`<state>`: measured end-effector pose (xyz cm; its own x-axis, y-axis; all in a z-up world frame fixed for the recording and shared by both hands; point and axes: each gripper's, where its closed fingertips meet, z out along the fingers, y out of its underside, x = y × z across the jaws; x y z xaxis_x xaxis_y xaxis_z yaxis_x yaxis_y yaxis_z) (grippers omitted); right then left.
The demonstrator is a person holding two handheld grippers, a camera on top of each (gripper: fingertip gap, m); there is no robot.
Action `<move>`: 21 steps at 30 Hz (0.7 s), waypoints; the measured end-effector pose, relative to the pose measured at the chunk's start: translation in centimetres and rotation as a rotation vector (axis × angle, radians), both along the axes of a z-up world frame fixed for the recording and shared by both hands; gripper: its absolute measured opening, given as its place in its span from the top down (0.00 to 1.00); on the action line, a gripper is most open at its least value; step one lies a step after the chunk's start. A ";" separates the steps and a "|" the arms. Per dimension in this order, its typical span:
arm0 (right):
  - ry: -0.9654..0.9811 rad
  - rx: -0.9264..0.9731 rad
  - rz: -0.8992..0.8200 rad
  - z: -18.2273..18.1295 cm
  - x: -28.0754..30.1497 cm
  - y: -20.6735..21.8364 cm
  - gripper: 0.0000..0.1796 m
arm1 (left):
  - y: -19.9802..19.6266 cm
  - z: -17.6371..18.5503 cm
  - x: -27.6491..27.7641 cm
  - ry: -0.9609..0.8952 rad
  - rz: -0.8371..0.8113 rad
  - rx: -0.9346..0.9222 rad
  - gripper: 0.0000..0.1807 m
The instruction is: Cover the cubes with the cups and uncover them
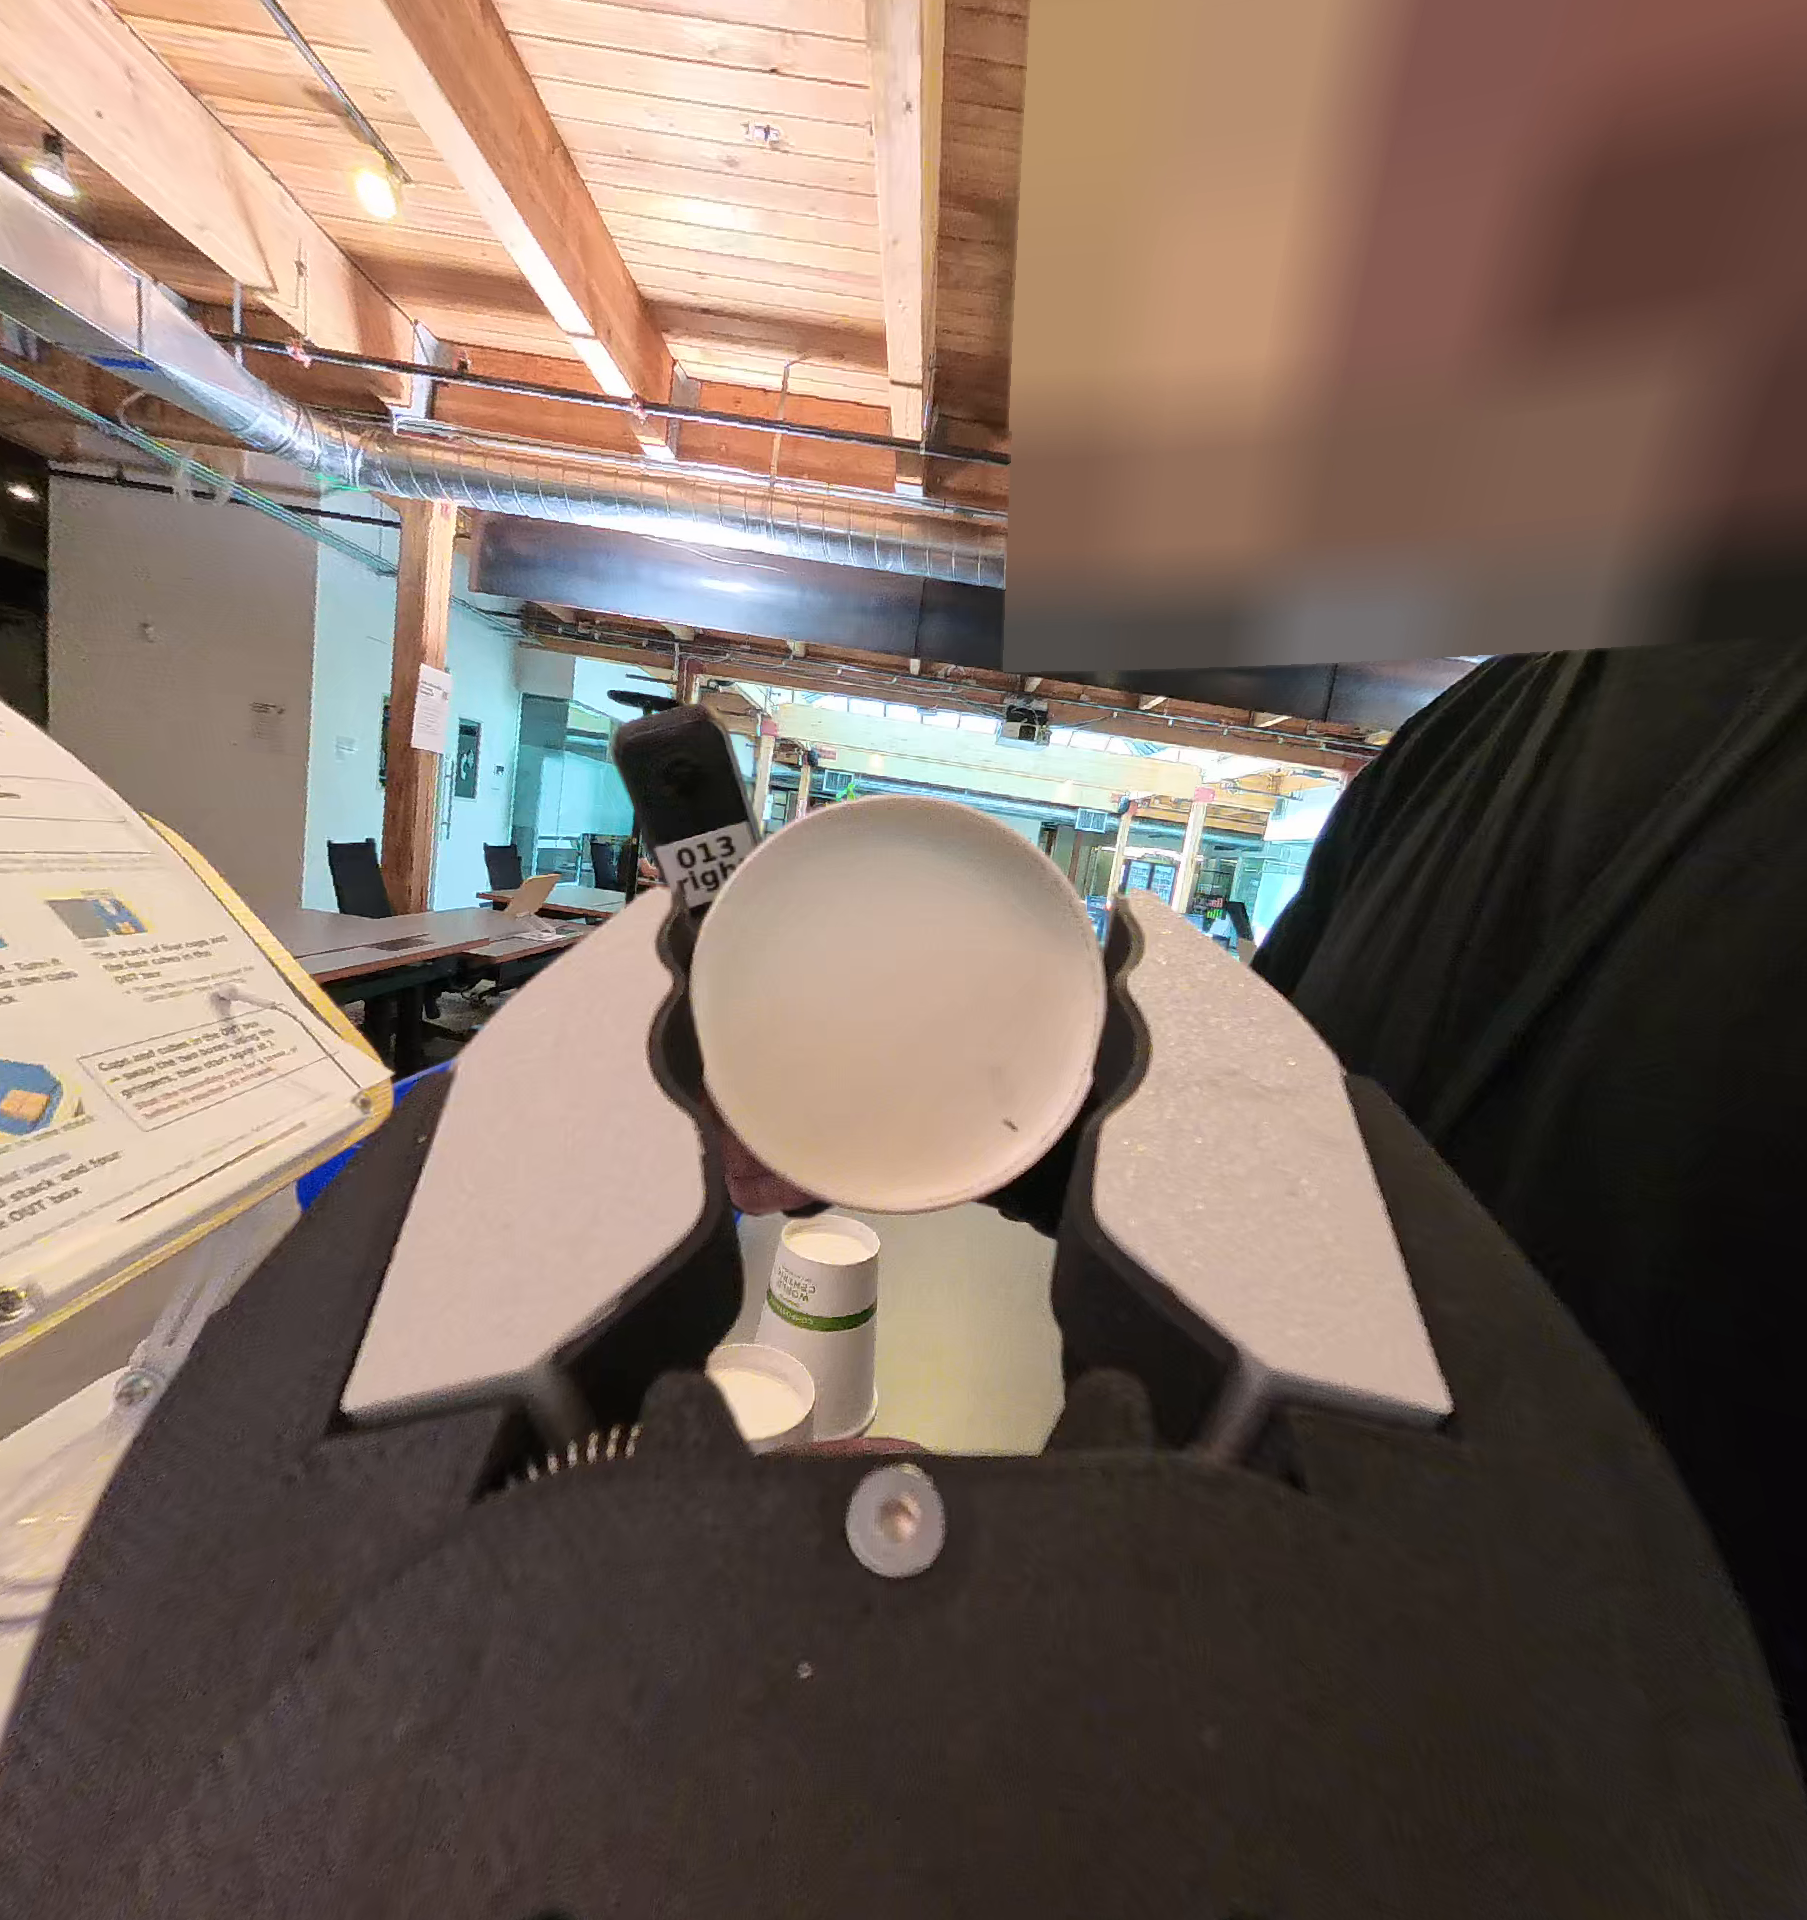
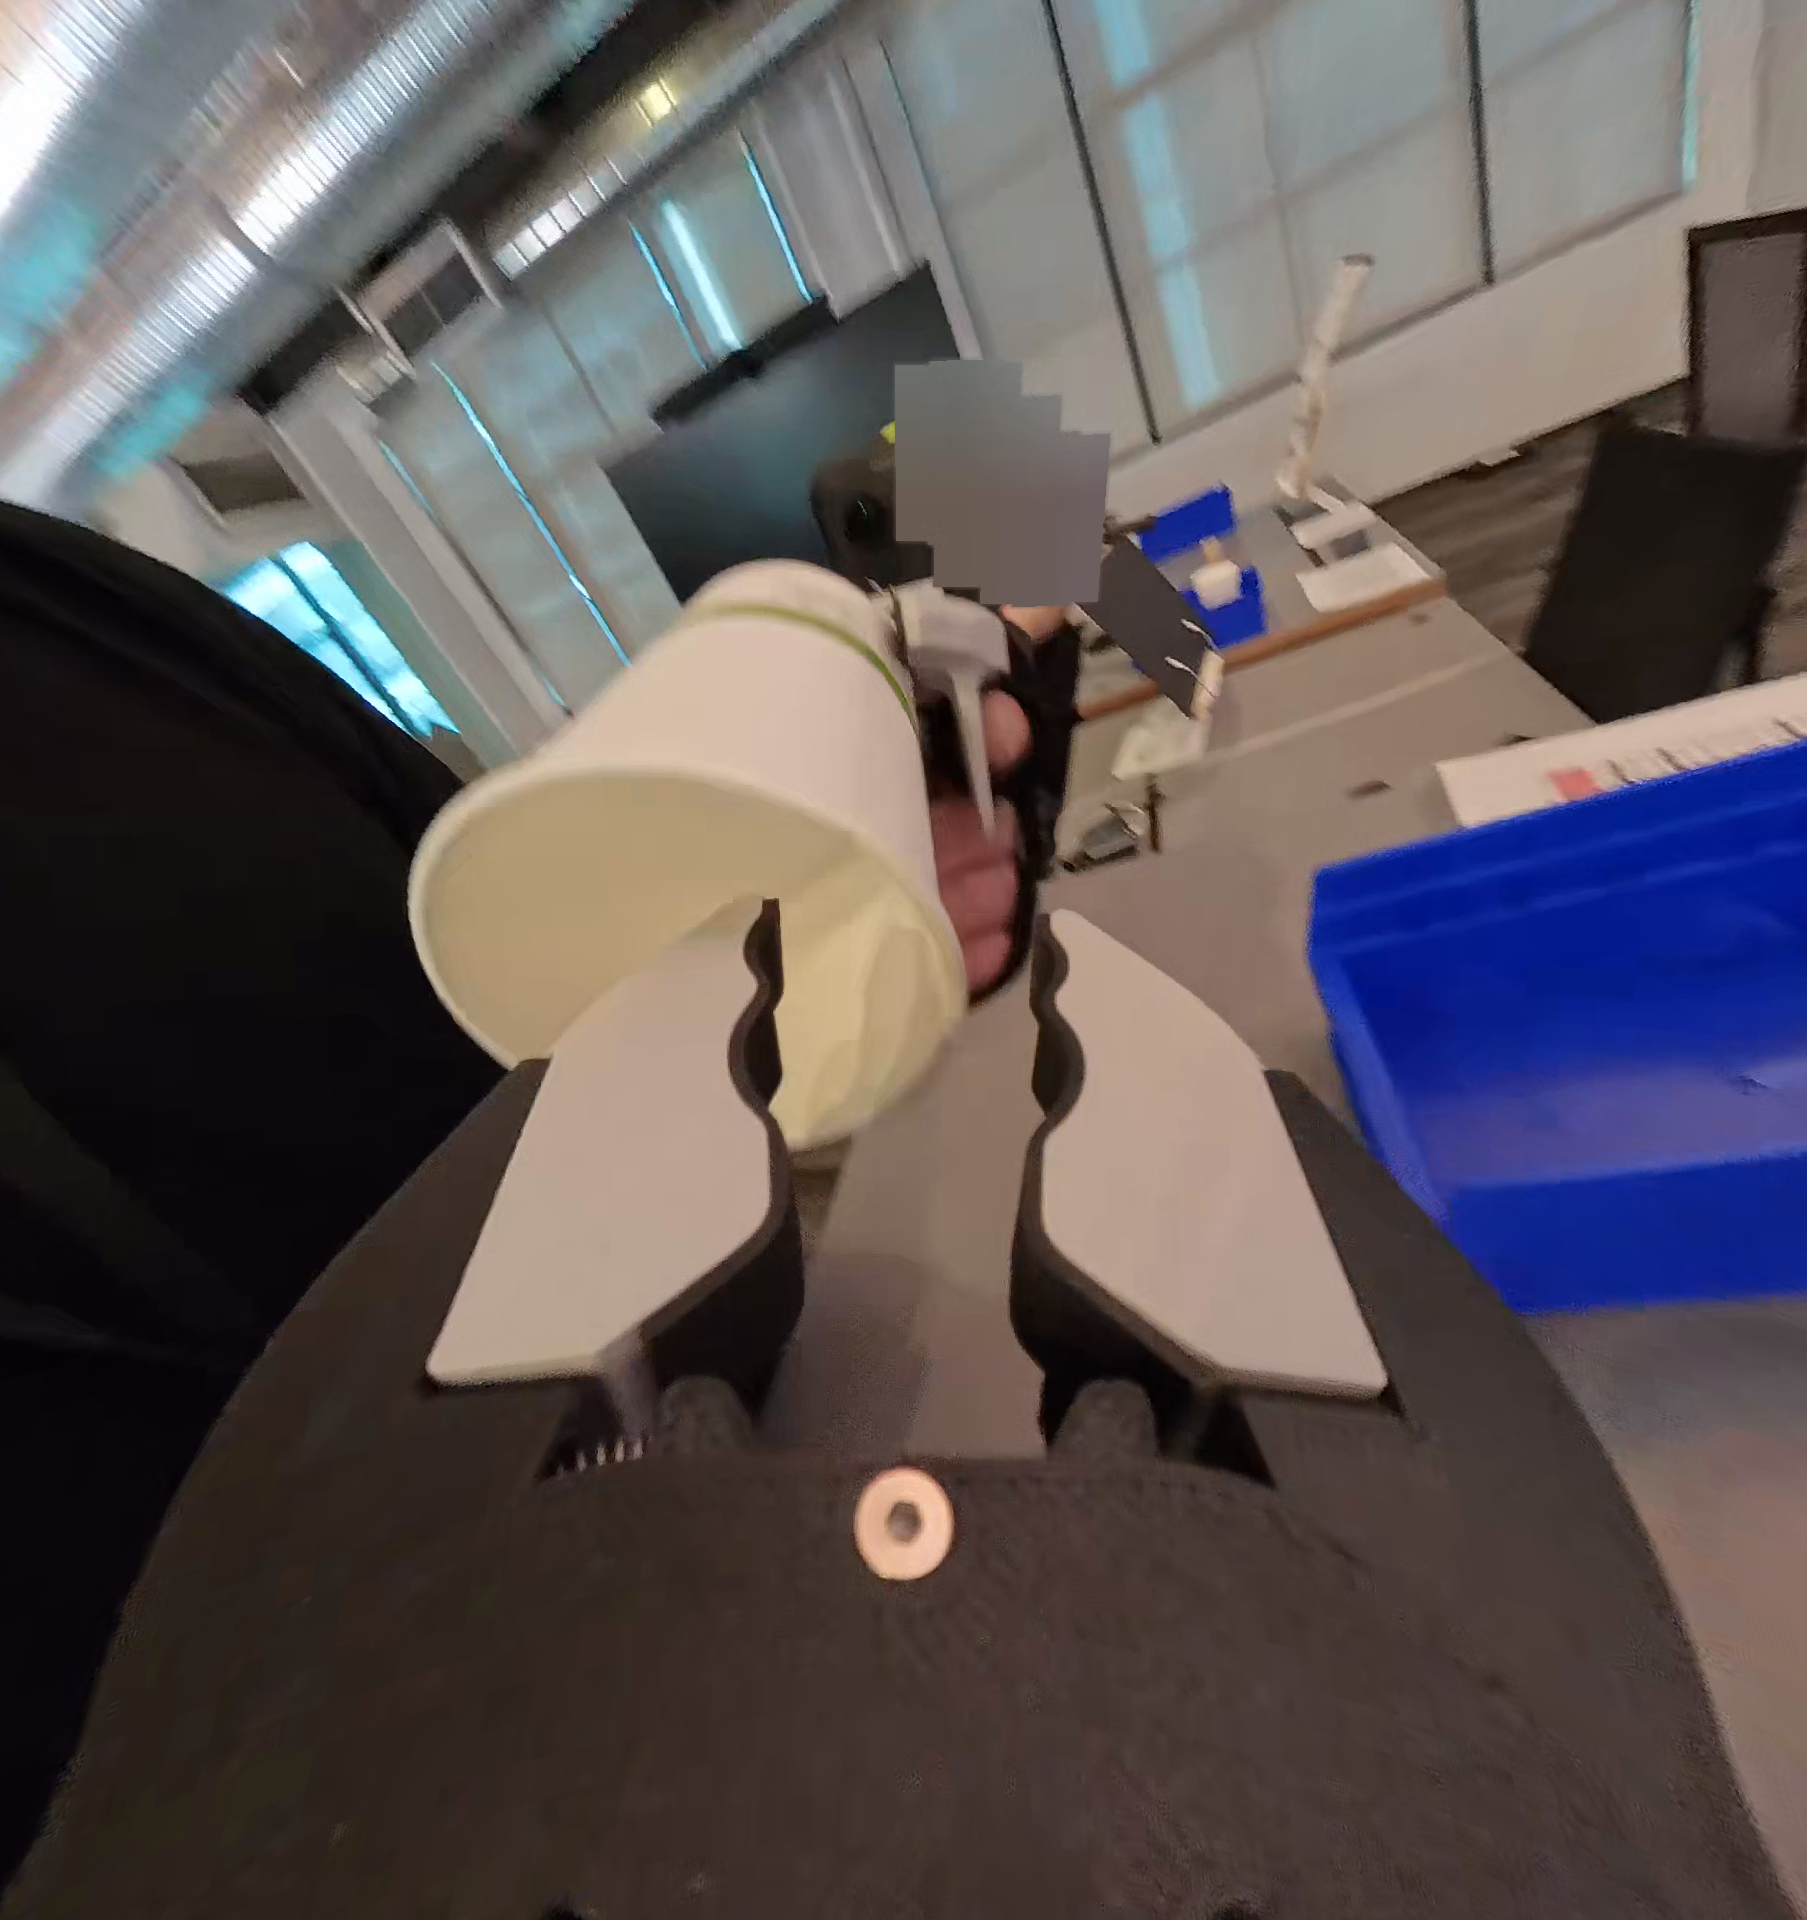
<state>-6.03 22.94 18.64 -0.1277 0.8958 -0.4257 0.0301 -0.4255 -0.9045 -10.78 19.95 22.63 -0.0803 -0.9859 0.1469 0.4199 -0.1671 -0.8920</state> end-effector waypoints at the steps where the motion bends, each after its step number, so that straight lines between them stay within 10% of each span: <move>1: 0.041 -0.028 0.027 0.4 -0.4 -0.4 0.76 | -0.2 -0.2 0.5 0.001 -0.007 0.002 0.59; 10: 0.049 -0.089 0.003 0.6 1.4 0.7 0.99 | 0.4 -0.5 0.5 0.023 0.081 -0.010 0.54; 21: -1.161 0.401 -0.233 -6.0 13.6 11.8 0.99 | -0.1 -3.2 -0.2 0.168 0.114 0.011 0.68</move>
<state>7.61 34.72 12.68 0.3195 0.9390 0.1272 0.8571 -0.2291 -0.4614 -10.96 19.85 19.44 0.0562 -0.9889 0.1377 0.2809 -0.1167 -0.9526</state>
